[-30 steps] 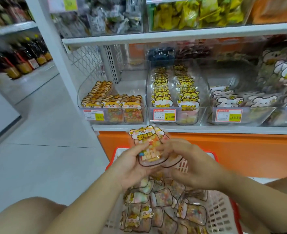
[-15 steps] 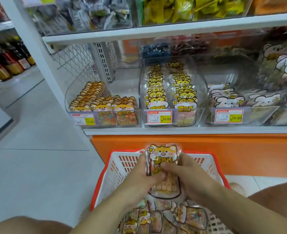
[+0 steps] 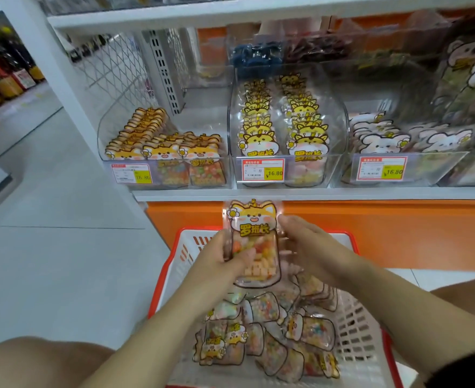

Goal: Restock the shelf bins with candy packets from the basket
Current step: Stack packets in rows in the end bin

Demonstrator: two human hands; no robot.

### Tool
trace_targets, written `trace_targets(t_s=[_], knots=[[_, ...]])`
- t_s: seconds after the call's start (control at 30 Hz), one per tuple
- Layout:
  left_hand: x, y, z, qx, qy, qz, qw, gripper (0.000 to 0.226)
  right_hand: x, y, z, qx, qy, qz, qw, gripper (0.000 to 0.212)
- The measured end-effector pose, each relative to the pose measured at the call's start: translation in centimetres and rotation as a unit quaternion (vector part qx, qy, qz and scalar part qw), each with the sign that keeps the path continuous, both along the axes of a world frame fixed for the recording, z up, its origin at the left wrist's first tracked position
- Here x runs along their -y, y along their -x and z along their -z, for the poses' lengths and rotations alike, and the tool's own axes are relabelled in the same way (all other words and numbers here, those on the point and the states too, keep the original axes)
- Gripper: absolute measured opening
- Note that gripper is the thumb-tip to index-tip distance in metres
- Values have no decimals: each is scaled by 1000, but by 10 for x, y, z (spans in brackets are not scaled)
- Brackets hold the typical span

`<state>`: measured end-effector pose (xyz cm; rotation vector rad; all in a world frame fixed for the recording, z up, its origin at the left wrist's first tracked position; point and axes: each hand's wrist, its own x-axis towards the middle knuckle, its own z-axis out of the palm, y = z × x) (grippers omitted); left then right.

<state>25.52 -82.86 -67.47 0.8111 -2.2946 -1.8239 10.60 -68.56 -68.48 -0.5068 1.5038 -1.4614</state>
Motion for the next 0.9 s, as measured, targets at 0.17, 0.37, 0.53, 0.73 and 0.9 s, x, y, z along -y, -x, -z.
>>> trace_targets(t_s=[0.17,0.37,0.53,0.73,0.9], knots=[[11,2,29,102,45,-34,993,58,-16,34,91,-209,-279,-93,933,32],[17,5,62,173,65,-43,982,60,-53,26,215,-254,-471,-321,781,57],[17,6,66,193,33,-44,980,47,-56,21,234,-301,-471,-352,751,49],[13,15,62,202,3,-35,979,22,-65,14,260,-376,-512,-355,686,51],[12,17,63,196,-4,-29,980,20,-62,11,269,-303,-512,-398,698,64]])
